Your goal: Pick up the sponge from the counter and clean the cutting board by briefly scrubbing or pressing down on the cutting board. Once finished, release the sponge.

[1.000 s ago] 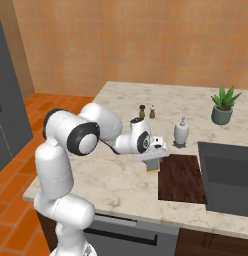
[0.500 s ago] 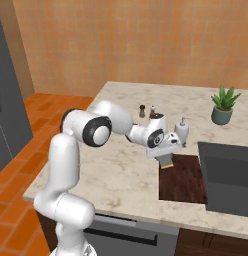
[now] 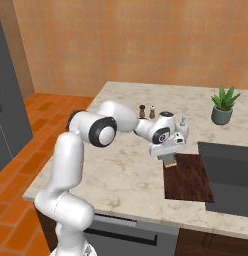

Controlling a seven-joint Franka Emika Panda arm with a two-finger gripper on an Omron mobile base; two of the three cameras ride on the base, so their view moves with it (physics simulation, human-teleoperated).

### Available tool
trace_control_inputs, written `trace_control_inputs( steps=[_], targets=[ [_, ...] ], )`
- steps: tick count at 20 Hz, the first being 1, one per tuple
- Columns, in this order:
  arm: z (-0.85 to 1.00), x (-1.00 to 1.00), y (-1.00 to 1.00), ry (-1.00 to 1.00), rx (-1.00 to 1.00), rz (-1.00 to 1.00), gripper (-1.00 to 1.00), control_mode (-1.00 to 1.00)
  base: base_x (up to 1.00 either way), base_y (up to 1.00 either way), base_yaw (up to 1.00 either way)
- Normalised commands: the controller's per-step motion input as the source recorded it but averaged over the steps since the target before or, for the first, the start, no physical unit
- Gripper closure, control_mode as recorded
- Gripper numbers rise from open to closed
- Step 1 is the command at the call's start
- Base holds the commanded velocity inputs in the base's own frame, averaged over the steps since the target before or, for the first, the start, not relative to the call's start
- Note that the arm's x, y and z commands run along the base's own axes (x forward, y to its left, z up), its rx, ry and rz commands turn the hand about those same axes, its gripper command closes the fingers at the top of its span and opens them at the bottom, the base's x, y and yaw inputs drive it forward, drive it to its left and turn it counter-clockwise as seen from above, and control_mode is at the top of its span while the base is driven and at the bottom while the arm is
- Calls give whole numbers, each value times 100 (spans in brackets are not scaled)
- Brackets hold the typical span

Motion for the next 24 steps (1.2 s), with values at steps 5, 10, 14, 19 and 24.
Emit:
trace_control_inputs(
  steps=[5, 10, 14, 19, 24],
  targets=[
    [9, -83, 73, -37, 6, -8, 100, -100, 0, 0, 0],
    [6, -51, 89, 4, -1, -16, 100, -100, 0, 0, 0],
    [1, -10, 62, 23, -6, -11, -100, -100, 0, 0, 0],
    [15, -5, 3, 0, 0, 0, -100, -100, 0, 0, 0],
    [83, -16, 17, -1, -1, -1, -100, -100, 0, 0, 0]
  ],
)
